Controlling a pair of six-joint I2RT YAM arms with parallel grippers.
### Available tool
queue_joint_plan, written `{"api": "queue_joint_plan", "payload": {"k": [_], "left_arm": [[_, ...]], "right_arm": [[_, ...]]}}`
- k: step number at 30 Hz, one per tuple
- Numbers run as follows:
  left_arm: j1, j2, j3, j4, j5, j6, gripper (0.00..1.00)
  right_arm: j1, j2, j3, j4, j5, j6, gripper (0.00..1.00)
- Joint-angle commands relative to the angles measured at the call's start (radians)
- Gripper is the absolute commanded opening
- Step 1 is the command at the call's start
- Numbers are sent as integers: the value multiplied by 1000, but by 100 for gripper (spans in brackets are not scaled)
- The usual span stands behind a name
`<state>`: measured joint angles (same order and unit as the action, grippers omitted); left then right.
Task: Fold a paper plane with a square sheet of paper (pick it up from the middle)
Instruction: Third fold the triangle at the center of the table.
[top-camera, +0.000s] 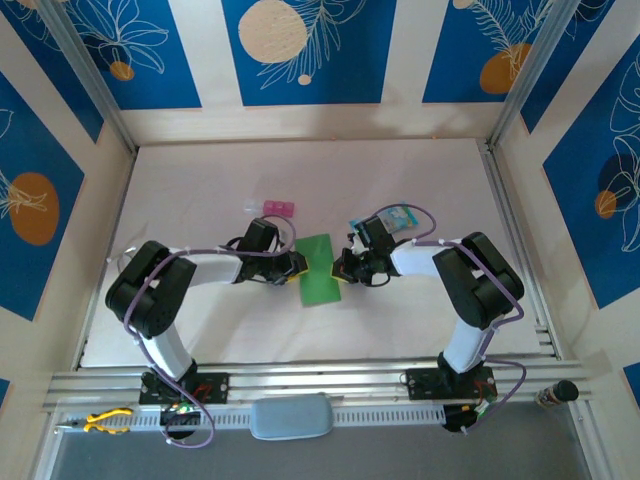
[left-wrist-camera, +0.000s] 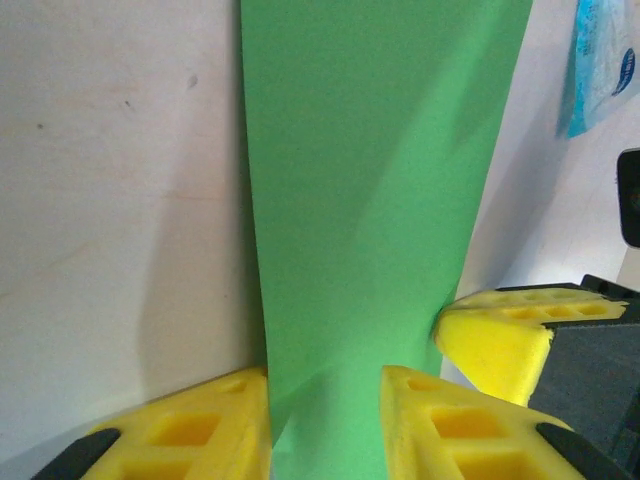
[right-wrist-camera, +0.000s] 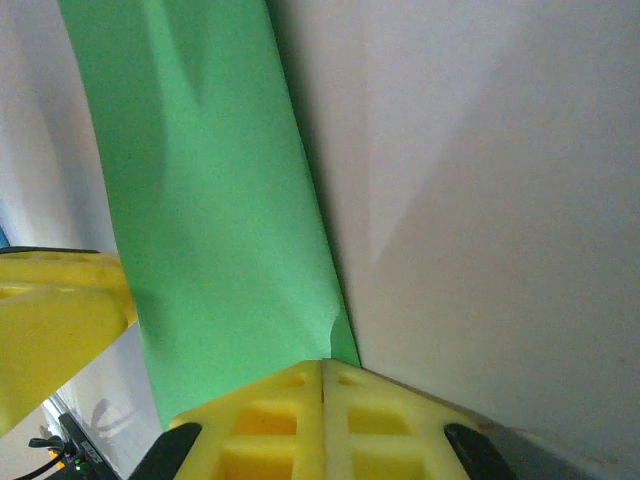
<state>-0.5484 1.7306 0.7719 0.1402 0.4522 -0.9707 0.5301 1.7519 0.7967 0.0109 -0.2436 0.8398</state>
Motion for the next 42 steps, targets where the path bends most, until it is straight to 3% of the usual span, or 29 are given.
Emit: {"api": "queue_joint_plan", "payload": {"k": [1,6,13,23,28,34,37,39,42], "left_arm": [[-4,-30,-20,41,-17,-14,35],[7,-38,-37,60,-32,-20,35],[9,-27,-48,111,11,-44,23],[9,-48,-51,70,-8,-43,19],[10,-64,-54,46,-23,-44,10],[8,-89,-64,34,-26,-49,1],[9,-106,-66,23,-28,-54,1],[9,-114,-61,1,-31,-53,1],[11,-127,-45,-55,-45,-50,1]], "right_arm": [[11,32,-13,-100,15,-15,5],[11,31,-9,-106,15,-18,5],[11,35,-8,-105,15,-17,5],[11,24,-10,-109,20,-19,5],[14,3,-10,-106,12,-24,8],[36,-75,-7,-91,17,-50,20],[67,-133,6,-114,56,-89,33],[105,-183,16,-149,130,-130,43],[177,-254,19,-182,255,-204,45]]}}
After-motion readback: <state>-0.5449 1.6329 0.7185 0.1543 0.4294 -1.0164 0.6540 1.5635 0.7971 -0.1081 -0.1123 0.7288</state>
